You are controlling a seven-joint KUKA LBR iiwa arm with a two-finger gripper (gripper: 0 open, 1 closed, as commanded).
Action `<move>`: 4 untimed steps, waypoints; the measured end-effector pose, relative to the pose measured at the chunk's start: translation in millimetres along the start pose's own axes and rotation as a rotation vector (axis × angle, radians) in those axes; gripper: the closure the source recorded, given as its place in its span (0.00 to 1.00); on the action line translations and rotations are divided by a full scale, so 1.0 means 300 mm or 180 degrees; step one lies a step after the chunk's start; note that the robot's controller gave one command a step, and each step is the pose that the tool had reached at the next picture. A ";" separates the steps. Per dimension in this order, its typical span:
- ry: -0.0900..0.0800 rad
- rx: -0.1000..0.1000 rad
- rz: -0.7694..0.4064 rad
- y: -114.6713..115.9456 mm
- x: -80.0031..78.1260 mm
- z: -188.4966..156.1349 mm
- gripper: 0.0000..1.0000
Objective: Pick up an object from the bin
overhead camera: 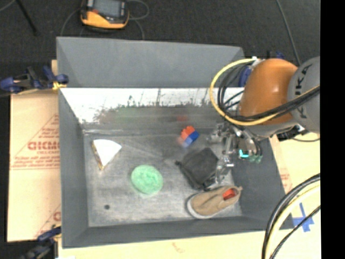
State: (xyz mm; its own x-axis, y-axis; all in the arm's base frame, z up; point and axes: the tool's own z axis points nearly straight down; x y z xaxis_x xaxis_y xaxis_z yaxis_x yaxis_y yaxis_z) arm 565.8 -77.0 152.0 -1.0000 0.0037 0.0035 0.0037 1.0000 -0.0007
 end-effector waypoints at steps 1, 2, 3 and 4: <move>-0.0024 0.0003 -0.0007 0.001 -0.007 -0.014 0.00; -0.0043 0.0004 0.0009 -0.053 -0.002 0.244 0.00; -0.0053 0.0004 0.0009 -0.050 -0.005 0.224 0.00; -0.0038 0.0003 0.0011 -0.055 -0.009 0.238 0.00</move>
Offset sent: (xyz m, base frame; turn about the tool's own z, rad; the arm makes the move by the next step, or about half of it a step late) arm -0.0029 -0.0161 -0.0820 0.0006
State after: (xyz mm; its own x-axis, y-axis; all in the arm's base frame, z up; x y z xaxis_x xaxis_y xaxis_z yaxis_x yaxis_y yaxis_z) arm 568.1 -93.6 80.5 -0.9999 0.0071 -0.0083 0.0071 1.0000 -0.0016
